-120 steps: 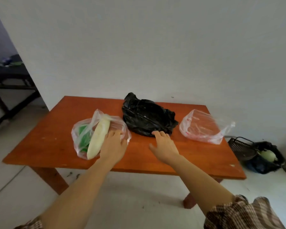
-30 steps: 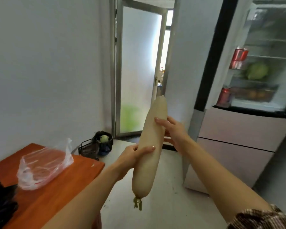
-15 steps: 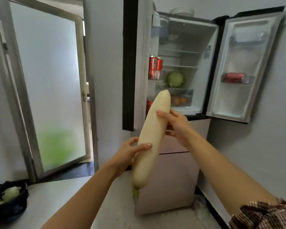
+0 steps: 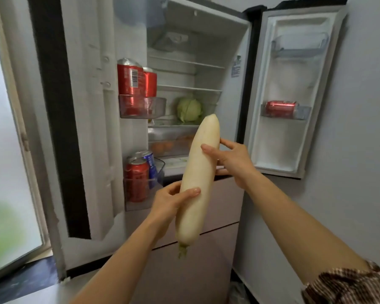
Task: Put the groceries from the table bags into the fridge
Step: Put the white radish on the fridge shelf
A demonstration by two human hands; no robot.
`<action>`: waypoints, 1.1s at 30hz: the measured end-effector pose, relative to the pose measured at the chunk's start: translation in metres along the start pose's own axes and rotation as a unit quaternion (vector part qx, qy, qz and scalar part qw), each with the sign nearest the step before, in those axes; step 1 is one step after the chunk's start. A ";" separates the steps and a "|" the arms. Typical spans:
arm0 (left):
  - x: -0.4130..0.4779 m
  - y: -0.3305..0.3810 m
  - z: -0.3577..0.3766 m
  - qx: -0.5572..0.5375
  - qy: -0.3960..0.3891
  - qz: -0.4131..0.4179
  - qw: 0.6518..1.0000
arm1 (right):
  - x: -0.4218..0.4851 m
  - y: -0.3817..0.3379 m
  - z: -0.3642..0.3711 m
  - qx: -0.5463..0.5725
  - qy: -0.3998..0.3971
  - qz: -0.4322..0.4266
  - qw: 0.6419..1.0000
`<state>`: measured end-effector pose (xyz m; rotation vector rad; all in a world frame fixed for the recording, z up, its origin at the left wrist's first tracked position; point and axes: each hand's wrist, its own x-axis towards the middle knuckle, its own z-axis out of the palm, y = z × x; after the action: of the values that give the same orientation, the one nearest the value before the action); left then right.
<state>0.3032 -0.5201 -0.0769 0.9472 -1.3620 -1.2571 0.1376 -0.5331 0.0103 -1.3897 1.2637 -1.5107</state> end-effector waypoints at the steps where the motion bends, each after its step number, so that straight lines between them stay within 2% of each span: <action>1: 0.019 -0.003 0.006 0.003 0.005 0.008 1.000 | 0.019 0.003 -0.007 -0.007 -0.006 -0.004 1.000; 8: 0.168 -0.011 0.050 0.026 0.060 0.037 0.997 | 0.172 0.024 -0.041 -0.018 -0.015 -0.050 0.998; 12: 0.242 -0.005 0.065 0.011 0.119 0.018 0.993 | 0.259 0.030 -0.050 -0.037 -0.059 -0.057 0.996; 17: 0.318 0.006 0.068 -0.009 0.174 -0.018 0.984 | 0.348 0.047 -0.036 0.007 -0.103 -0.027 0.994; 24: 0.418 0.027 0.044 -0.024 0.234 -0.050 0.971 | 0.458 0.070 0.001 0.072 -0.112 0.013 0.991; 28: 0.476 0.042 0.019 0.020 0.225 -0.044 0.973 | 0.511 0.071 0.020 0.111 -0.155 0.031 0.981; 33: 0.559 0.048 -0.014 0.035 0.240 -0.049 0.969 | 0.577 0.081 0.049 0.044 -0.191 0.040 0.980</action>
<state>0.2201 -1.0581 0.0597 1.2849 -0.9908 -0.9694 0.0819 -1.1098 0.0920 -1.4671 0.9888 -1.1598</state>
